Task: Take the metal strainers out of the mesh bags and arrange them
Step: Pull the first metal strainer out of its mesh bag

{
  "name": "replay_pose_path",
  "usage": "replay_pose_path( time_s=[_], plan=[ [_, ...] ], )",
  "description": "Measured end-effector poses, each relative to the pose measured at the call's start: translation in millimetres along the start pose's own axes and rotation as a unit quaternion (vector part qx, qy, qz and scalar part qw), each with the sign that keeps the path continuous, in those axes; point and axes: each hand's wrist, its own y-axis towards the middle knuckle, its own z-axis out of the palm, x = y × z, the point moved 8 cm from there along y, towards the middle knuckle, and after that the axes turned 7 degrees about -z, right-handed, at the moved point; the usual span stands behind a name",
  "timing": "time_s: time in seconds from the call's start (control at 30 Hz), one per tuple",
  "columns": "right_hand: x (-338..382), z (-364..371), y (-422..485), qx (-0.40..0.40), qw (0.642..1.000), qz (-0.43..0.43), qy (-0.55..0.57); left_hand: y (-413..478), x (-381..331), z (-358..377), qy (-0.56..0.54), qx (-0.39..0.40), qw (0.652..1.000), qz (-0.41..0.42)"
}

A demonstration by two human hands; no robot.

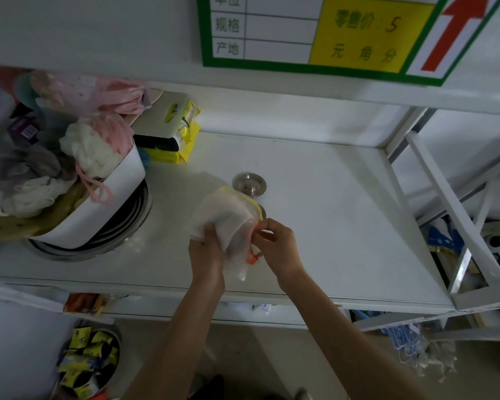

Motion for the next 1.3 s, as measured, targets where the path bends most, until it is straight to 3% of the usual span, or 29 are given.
replay_pose_path(
  time_s=[0.2, 0.37, 0.67, 0.87, 1.0, 1.2, 1.3],
  plan=[
    [3, 4, -1, 0.034, 0.998, 0.004, 0.052, 5, -3, -5, 0.003, -0.008, 1.000, 0.000],
    [-5, 9, -4, 0.017, 0.956, 0.102, 0.276, 7, -7, -8, 0.008, -0.014, 1.000, 0.007],
    [-1, 30, -7, 0.101, 0.985, 0.084, 0.113, 5, -5, -6, 0.035, -0.008, 0.999, 0.038],
    [4, 40, -3, 0.111, 0.981, 0.082, 0.137, 3, -22, -13, 0.044, -0.056, 0.994, 0.085],
    [10, 42, 1, 0.109, 0.982, 0.076, 0.133, 4, -31, -15, -0.009, -0.064, 0.995, 0.080],
    [20, 39, 5, 0.069, 0.996, 0.000, 0.052, 12, -34, -28, -0.070, -0.124, 0.987, 0.073],
    [22, 24, 11, 0.030, 0.999, -0.018, 0.029, 16, -47, -38, -0.019, -0.151, 0.985, 0.076]
  ],
)
